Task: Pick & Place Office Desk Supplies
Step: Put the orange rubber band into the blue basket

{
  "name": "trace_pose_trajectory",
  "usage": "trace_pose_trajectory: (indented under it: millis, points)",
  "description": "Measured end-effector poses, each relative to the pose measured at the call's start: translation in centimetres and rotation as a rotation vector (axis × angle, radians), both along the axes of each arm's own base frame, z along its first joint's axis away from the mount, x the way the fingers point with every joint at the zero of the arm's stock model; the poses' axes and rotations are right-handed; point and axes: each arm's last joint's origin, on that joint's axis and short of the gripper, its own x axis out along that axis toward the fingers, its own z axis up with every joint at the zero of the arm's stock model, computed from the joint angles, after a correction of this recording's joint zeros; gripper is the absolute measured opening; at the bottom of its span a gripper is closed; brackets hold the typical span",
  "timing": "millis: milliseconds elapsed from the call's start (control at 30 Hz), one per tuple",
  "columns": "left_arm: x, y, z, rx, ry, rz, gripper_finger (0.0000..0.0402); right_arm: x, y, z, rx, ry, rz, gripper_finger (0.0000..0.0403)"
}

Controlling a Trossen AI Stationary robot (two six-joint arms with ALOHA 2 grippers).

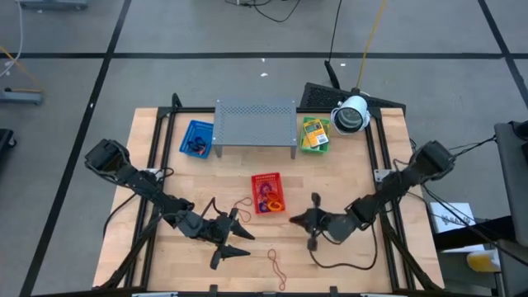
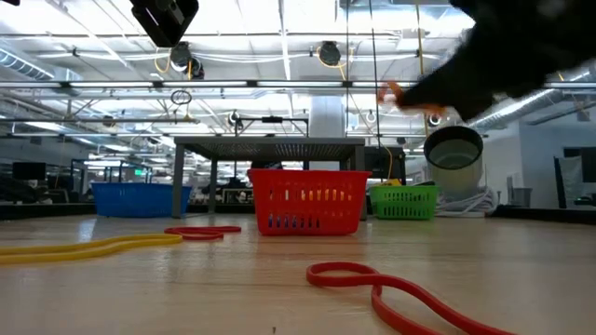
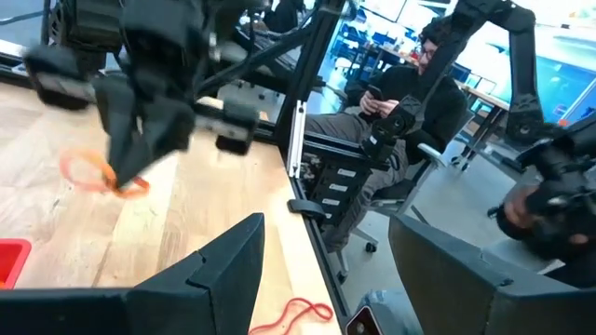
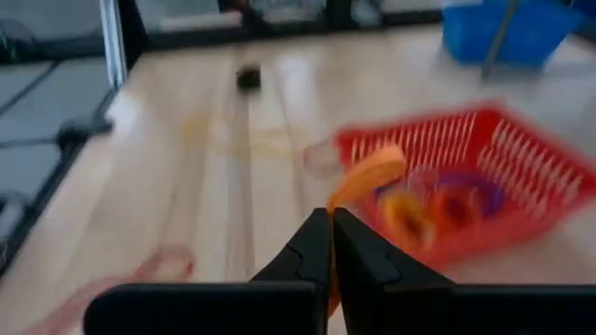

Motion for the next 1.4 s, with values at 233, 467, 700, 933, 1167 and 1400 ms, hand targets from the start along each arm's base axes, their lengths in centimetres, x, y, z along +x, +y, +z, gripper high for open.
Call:
trace_pose_trajectory:
  millis: [233,467,700,933,1167,1400]
  points:
    - [0.3,0.6,0.4,-0.008,-0.038,0.088,0.0241,2.0,-0.5,4.3,0.000,-0.110,0.070,0.0000]
    - [1.7,2.0,1.3,0.049,-0.082,0.180,0.0241,3.2,-0.6,5.6,0.021,-0.135,0.130,0.0000]
    - [2.8,3.3,1.9,0.054,-0.085,0.225,0.0241,3.2,-0.5,5.7,0.030,-0.148,0.135,0.0000]
    - [3.0,3.6,1.9,0.065,-0.070,0.234,0.0241,3.2,-0.3,6.1,0.057,-0.184,0.167,0.0000]
    - [3.0,3.6,1.9,0.060,-0.067,0.234,0.0241,3.3,-0.1,6.7,0.061,-0.236,0.219,0.0000]
    - [3.2,3.8,1.9,0.036,-0.064,0.244,0.0241,3.4,-0.2,6.9,0.078,-0.246,0.265,0.0000]
